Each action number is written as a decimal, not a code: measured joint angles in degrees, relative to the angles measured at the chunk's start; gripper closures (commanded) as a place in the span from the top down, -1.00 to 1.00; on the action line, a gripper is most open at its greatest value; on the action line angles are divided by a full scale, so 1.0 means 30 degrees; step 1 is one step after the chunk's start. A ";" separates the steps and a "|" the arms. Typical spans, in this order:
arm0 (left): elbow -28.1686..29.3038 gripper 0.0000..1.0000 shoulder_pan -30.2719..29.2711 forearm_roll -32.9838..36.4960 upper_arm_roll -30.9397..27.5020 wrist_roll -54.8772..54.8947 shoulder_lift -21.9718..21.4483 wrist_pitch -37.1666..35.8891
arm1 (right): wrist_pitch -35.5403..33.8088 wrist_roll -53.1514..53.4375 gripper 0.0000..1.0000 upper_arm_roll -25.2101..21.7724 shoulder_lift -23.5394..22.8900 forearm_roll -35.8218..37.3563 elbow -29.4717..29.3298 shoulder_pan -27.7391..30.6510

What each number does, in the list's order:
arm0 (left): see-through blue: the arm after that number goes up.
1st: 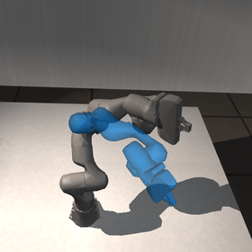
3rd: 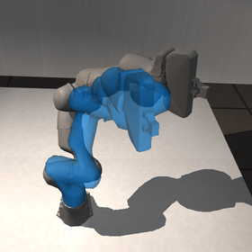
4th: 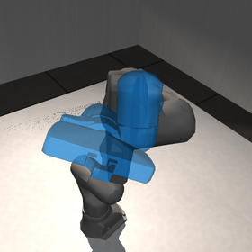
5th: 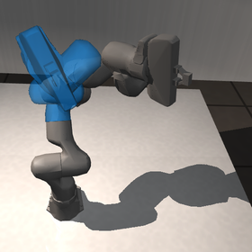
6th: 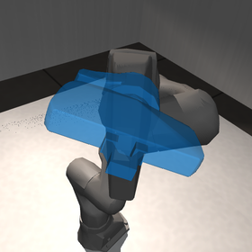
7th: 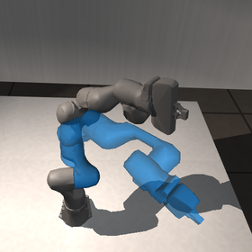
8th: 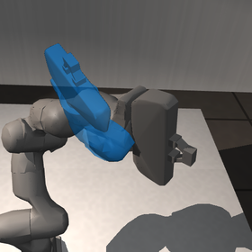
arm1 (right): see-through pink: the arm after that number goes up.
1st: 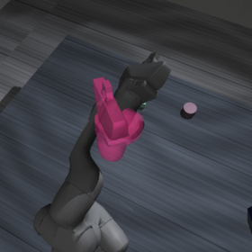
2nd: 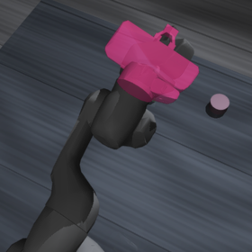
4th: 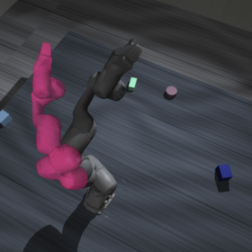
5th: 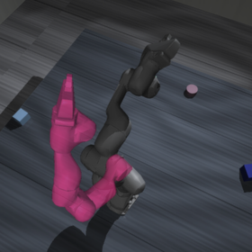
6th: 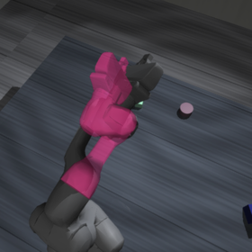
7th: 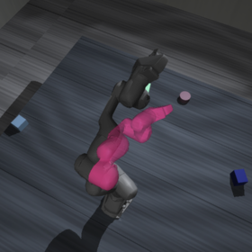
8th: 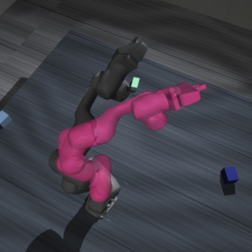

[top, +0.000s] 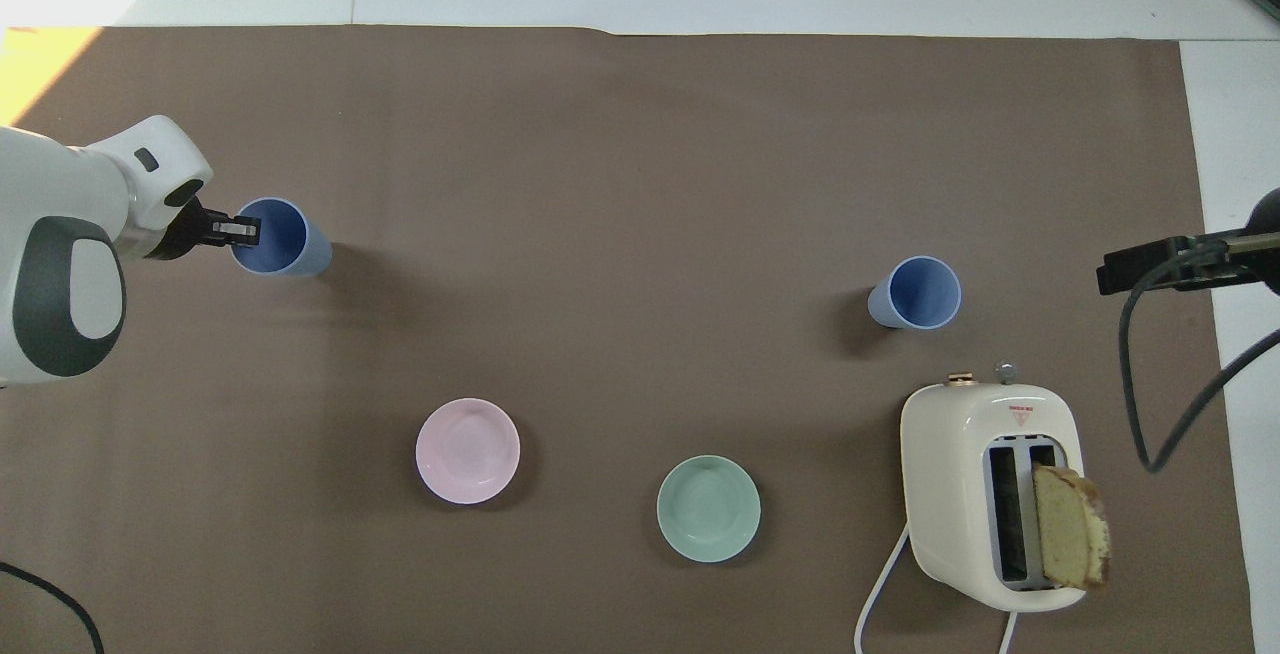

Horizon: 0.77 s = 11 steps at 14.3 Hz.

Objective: Stack blue cups with both arms
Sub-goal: 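Carry the blue cup toward the table center and set it down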

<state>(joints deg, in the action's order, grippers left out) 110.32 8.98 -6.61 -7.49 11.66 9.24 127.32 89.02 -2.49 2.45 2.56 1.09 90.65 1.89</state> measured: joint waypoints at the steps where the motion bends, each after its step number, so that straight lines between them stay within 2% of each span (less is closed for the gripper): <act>1: -0.0146 -1.00 0.0147 0.0000 0.0004 -0.0003 -0.0213 -0.0227 | 0.0000 0.0000 1.00 0.0000 0.0000 0.0000 0.0002 0.0000; 4: -0.0229 -1.00 0.1111 -0.0001 0.0030 -0.0847 -0.0567 -0.0476 | 0.0000 0.0000 1.00 0.0000 0.0000 0.0000 0.0004 0.0000; 11: -0.0209 -1.00 0.4690 -0.0006 0.0194 -0.5323 -0.0549 -0.0465 | 0.0000 0.0000 1.00 0.0000 0.0000 0.0000 0.0005 0.0000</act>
<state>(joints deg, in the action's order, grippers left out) 109.69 23.05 -6.63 -6.91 -4.31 7.59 125.93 89.02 -2.49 2.45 2.56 1.09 90.67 1.89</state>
